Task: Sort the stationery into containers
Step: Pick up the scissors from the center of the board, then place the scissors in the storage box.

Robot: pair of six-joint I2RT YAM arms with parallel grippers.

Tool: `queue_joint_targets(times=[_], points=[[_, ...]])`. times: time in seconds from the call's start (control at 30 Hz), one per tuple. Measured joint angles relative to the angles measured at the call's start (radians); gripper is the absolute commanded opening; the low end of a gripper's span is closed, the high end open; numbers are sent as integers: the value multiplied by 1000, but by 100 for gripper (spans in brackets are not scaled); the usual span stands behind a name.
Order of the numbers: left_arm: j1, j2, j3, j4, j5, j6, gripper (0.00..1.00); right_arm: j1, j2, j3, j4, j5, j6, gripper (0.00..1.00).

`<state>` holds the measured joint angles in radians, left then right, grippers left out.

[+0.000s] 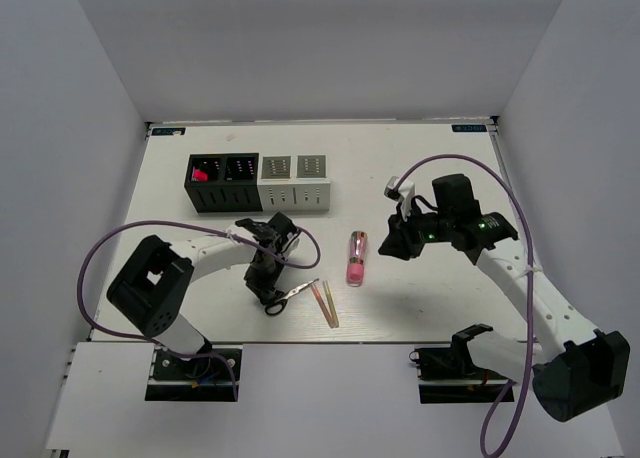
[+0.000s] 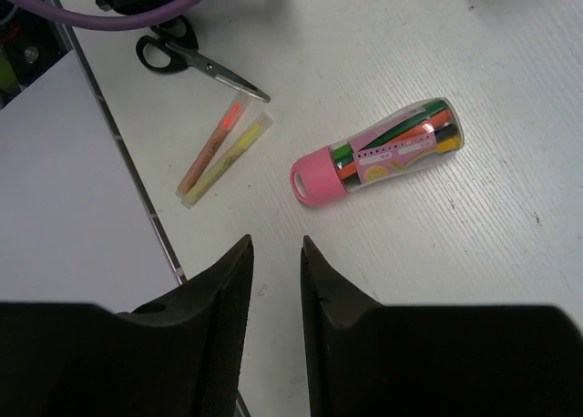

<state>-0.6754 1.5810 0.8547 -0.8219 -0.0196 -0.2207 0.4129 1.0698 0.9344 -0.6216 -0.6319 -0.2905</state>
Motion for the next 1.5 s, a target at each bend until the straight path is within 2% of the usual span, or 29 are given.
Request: queue_joint_targets(times=[0.13, 0.23, 0.33, 0.37, 0.47, 0.53, 0.6, 0.63, 0.7, 0.8, 0.93, 1.03, 1.17, 1.33, 1.43, 1.5], points=[[-29, -3, -6, 3, -16, -11, 4, -14, -8, 0, 0, -8, 1, 31], [-41, -3, -11, 2, -26, -16, 1, -23, -17, 0, 0, -18, 3, 32], [-42, -5, -3, -1, -28, -22, 1, -33, -21, -1, 0, -27, 12, 46], [-42, -5, -1, -3, -29, -25, 1, -35, -22, -1, 2, -27, 16, 66], [-39, -9, 7, -19, -30, -40, 1, -42, -24, -2, 5, -23, 28, 67], [-36, -18, 42, -65, -39, -47, 1, -45, -25, -3, 5, -22, 29, 54], [-35, -42, 121, -138, -65, -48, 1, -47, -26, -3, 5, -23, 21, 31], [-35, -54, 182, -175, -86, -43, 1, -47, -27, -3, 4, -24, 15, 17], [-34, -74, 340, -225, -150, -28, 1, -47, -29, -3, 2, -28, 15, 14], [-33, -91, 577, -257, -308, 29, 1, -47, -32, -3, 1, -30, 14, 17], [-32, -96, 703, -252, -592, 195, 1, -48, -40, -3, 1, -29, 13, 19], [-27, -82, 663, -118, -814, 426, 1, -49, -47, -3, 1, -28, 13, 20], [-4, -19, 513, 337, -1017, 901, 1, -49, -51, -3, 2, -26, 13, 20], [29, 134, 459, 980, -1084, 1516, 1, -49, -51, -6, 3, -27, 14, 20], [54, 174, 461, 1168, -1098, 1704, 1, -49, -51, -14, 3, -26, 14, 20], [82, 178, 468, 1228, -1107, 1766, 1, -50, -51, -15, 1, -26, 14, 20]])
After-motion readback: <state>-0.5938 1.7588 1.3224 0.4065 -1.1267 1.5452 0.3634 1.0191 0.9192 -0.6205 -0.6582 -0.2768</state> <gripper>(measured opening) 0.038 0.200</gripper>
